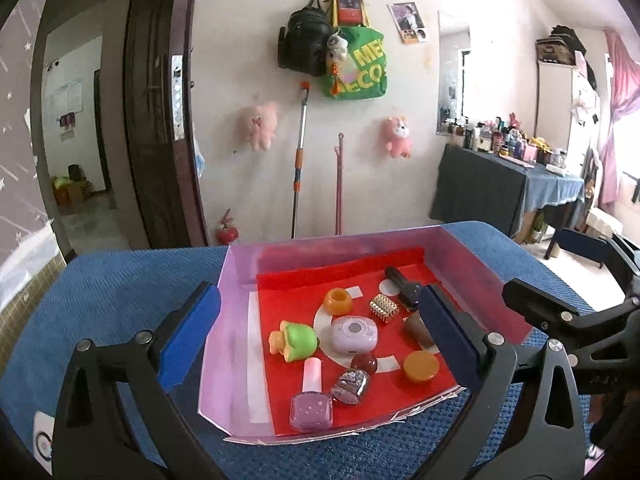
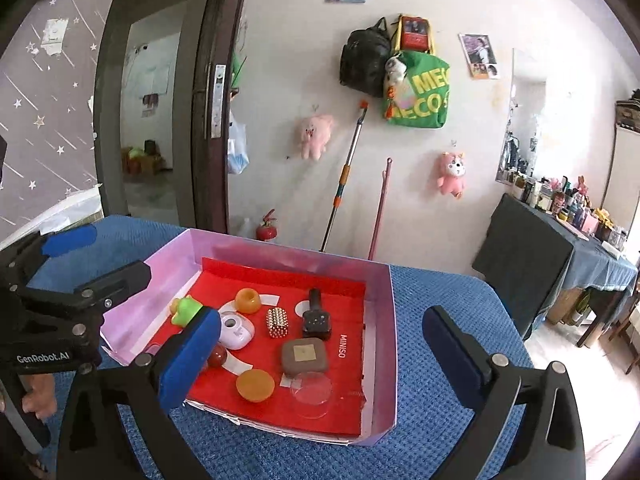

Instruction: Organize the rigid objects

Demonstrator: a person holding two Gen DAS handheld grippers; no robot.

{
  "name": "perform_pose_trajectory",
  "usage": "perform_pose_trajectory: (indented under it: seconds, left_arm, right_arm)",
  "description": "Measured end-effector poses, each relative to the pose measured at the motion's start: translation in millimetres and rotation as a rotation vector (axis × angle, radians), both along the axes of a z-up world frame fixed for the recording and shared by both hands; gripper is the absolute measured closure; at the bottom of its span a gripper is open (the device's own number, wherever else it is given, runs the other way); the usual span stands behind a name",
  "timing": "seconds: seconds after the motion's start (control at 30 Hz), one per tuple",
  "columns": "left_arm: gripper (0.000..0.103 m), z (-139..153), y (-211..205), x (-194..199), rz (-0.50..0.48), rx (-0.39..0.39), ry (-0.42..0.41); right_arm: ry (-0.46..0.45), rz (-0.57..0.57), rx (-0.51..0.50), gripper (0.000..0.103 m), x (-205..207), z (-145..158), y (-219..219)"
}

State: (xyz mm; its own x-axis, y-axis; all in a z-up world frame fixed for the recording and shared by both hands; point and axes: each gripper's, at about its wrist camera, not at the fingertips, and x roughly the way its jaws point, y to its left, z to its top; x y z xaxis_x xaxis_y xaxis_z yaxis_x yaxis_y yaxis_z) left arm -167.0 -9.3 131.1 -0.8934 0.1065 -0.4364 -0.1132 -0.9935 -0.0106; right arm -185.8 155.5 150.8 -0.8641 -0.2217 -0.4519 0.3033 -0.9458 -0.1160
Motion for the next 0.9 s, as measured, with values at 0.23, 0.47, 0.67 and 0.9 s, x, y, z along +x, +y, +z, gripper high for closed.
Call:
perform_pose_trajectory:
  seconds: [0.23,0.47,0.67,0.9]
  left_arm:
    - [0.002,-32,-4,-14,0.049,0.019,-0.033]
    - [0.002,-48,-8,-23,0.062,0.019,-0.061]
    - [0.002,-57,-9,-29,0.061,0.025,-0.101]
    - [0.002,-66,-1,-35,0.061,-0.015,-0.144]
  right_arm:
    - [0.024,-0.031,-0.008,0.000,-8,-34,0]
    - [0.020,-0.060,-0.002,0.000,-24,-57,-3]
    - [0.019,-0.079,-0.010,0.000,-29,-65,-2]
    - [-0.010,-0.092,-0.011,0.000,-34,-72,-1]
